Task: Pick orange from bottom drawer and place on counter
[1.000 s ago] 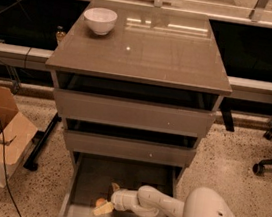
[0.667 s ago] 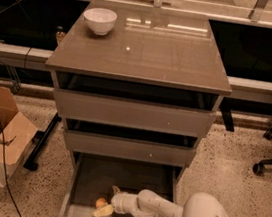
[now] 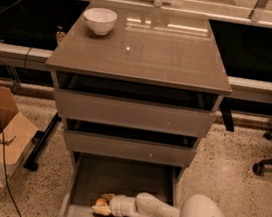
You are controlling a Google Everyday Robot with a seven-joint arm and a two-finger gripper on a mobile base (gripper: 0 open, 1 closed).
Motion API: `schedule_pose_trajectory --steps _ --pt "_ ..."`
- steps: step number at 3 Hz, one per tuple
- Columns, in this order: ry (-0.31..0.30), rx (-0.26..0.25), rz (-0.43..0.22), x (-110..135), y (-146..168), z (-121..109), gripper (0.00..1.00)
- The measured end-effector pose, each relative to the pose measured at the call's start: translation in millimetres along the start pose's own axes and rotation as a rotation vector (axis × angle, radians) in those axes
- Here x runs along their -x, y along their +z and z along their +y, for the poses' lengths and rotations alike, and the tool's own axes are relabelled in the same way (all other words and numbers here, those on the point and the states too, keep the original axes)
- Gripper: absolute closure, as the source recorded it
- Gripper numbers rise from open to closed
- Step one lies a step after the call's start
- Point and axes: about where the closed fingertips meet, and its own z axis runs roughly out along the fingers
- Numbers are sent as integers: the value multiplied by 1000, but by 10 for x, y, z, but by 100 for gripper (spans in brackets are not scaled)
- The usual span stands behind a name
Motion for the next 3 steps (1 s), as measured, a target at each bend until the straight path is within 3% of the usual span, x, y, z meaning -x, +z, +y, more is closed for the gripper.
schedule_pose_trajectory --steps 2,3 --pt "36 31 -28 61 -103 51 94" --pt "20 79 -132 359 -412 106 100"
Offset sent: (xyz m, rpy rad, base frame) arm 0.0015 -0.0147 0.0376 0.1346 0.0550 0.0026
